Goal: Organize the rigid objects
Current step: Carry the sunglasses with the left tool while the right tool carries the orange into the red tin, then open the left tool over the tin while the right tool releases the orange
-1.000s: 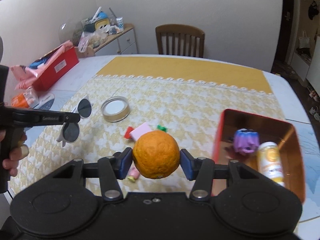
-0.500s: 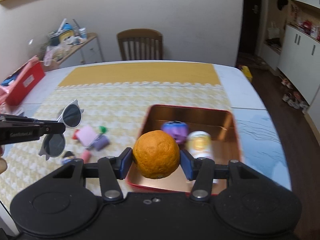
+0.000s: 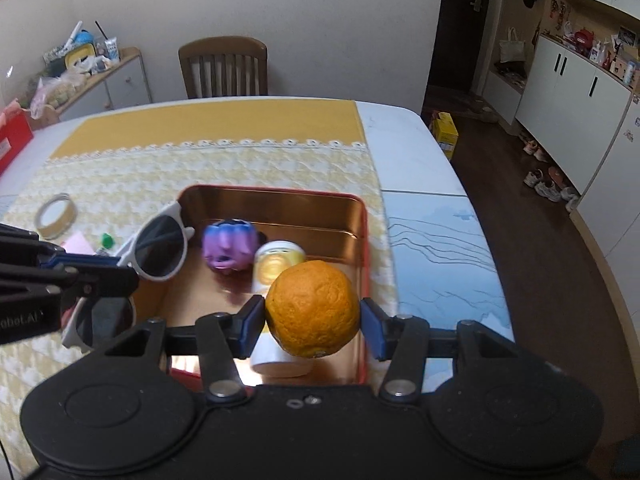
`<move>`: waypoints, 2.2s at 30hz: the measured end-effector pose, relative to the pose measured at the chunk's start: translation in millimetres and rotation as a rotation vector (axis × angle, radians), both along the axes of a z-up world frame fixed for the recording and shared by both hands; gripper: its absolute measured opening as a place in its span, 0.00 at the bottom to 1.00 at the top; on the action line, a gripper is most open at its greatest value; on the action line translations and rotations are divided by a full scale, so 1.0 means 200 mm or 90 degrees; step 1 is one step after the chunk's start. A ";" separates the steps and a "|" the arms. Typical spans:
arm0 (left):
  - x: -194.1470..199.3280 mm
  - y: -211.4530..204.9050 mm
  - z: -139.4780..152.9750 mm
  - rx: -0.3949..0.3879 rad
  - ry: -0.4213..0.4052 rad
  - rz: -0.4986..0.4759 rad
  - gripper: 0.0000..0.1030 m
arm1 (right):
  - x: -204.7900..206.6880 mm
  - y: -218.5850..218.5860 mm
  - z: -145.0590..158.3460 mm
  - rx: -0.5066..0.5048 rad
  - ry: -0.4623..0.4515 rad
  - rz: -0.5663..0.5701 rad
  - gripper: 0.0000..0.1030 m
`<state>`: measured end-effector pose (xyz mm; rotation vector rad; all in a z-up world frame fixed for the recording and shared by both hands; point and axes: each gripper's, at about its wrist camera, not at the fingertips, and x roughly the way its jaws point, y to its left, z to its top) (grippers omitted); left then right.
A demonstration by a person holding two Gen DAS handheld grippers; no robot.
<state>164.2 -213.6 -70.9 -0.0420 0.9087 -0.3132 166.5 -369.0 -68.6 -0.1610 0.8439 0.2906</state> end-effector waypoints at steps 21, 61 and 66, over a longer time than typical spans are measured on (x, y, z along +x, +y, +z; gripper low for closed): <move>0.17 -0.04 -0.20 0.030 0.069 0.005 0.06 | 0.14 0.07 -0.09 -0.044 0.003 0.034 0.42; -0.08 0.26 0.10 -0.009 -0.047 0.053 0.53 | -0.11 0.11 0.15 0.094 -0.023 0.044 0.74; -0.14 0.38 0.13 -0.012 -0.064 0.084 0.55 | -0.16 0.20 0.19 0.104 -0.035 0.074 0.79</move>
